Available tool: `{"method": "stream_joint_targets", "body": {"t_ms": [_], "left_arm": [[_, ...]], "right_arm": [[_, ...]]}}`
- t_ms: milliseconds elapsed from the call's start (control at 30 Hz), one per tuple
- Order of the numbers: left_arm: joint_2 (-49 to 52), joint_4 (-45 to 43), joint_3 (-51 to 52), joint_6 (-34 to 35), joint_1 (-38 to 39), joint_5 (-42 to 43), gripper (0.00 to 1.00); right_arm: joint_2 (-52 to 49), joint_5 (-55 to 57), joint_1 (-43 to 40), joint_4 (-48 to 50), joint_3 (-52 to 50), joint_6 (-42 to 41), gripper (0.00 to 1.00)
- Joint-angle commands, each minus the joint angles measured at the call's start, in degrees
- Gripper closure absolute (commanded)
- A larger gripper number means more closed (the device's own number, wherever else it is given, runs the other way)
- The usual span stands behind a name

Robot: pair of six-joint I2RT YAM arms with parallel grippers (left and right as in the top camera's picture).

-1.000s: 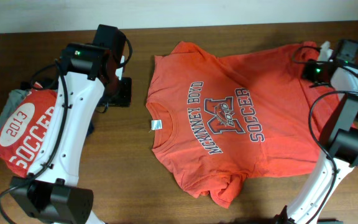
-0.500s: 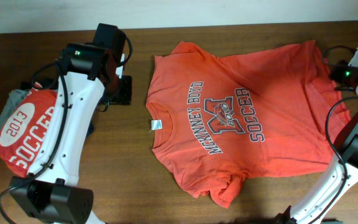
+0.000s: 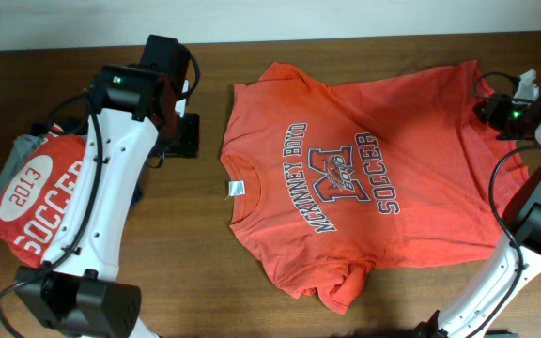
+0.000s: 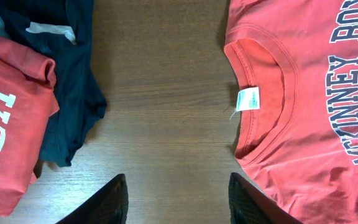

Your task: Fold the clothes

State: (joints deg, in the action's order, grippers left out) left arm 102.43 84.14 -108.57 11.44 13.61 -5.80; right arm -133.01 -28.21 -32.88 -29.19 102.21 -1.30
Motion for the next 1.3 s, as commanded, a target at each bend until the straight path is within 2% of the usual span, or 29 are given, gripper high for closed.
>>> {"method": "stream_joint_targets", "body": {"t_ms": [0,200,433,800,967,1133,1267], "left_arm": [[-1.86,-0.46,0.17,0.52,0.17,0.61,0.48],[-1.86,-0.98,0.17,0.52,0.17,0.61,0.49],[-1.86,-0.87,0.17,0.52,0.17,0.61,0.48],[-1.86,-1.03,0.17,0.52,0.17,0.61,0.48],[-1.86,-0.96,0.17,0.52,0.17,0.61,0.48],[-1.86,-1.18,0.17,0.52,0.17,0.61,0.47],[-1.86,-1.66,0.17,0.52,0.17,0.61,0.47]], "right_arm": [[2.36,-3.52,0.37,-0.26,0.61,1.03,0.49],[2.10,-3.30,1.81,0.98,-0.11,1.01,0.58],[0.81,0.81,2.67,0.87,-0.22,0.33,0.59],[0.48,0.87,2.43,1.68,-0.31,0.17,0.80],[0.55,4.94,1.49,5.38,0.70,-2.23,0.85],[0.55,4.96,-0.59,8.37,3.21,-3.63,0.90],[0.55,4.90,-1.70,9.09,4.42,-5.22,0.91]]}}
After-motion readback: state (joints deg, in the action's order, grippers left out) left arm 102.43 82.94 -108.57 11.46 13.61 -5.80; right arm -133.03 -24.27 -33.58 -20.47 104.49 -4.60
